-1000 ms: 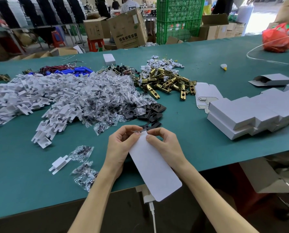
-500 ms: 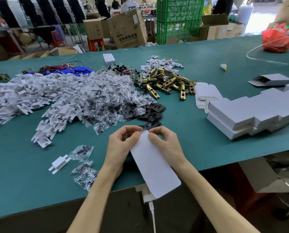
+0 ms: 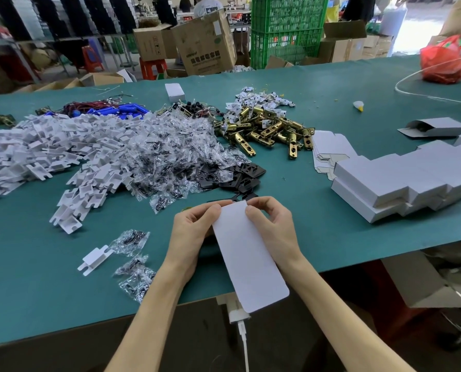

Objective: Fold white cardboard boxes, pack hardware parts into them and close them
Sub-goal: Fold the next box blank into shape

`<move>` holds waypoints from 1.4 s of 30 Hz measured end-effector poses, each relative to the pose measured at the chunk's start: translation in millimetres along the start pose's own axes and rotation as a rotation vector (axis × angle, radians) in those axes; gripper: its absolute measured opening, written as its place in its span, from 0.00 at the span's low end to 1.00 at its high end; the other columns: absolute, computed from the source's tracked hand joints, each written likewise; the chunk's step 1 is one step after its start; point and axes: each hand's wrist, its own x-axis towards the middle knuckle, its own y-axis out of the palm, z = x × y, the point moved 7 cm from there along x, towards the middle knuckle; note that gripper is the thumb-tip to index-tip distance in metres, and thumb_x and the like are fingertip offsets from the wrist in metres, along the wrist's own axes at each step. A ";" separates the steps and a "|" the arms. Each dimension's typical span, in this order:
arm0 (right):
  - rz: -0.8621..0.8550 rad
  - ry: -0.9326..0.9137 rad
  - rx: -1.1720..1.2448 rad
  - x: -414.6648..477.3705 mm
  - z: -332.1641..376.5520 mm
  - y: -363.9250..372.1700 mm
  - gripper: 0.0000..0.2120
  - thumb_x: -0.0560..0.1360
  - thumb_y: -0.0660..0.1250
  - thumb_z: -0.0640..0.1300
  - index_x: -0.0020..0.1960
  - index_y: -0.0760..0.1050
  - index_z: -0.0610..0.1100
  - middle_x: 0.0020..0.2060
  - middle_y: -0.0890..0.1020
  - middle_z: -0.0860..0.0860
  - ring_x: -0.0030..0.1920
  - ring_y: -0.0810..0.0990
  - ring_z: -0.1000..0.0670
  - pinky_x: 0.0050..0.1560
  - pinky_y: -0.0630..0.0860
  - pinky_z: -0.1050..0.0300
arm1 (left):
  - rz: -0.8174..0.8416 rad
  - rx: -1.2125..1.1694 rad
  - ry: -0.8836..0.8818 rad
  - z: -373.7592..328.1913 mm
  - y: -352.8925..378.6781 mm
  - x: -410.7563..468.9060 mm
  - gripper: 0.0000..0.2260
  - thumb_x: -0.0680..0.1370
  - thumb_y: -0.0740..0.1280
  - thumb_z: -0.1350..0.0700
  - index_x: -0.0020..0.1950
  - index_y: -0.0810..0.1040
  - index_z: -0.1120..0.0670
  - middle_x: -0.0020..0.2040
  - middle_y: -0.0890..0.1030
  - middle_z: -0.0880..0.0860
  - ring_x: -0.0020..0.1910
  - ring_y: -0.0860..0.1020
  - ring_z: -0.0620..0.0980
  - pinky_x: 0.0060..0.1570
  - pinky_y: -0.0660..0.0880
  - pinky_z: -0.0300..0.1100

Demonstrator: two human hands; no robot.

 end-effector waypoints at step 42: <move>-0.020 0.078 0.121 -1.2 5.7 -8.0 0.10 0.81 0.62 0.36 0.56 0.81 0.41 0.51 0.85 0.46 0.40 0.80 0.55 0.37 0.77 0.62 | 0.168 -0.026 0.070 -10.7 15.0 -5.3 0.14 0.84 0.65 0.50 0.65 0.83 0.53 0.62 0.84 0.57 0.54 0.81 0.53 0.36 0.82 0.46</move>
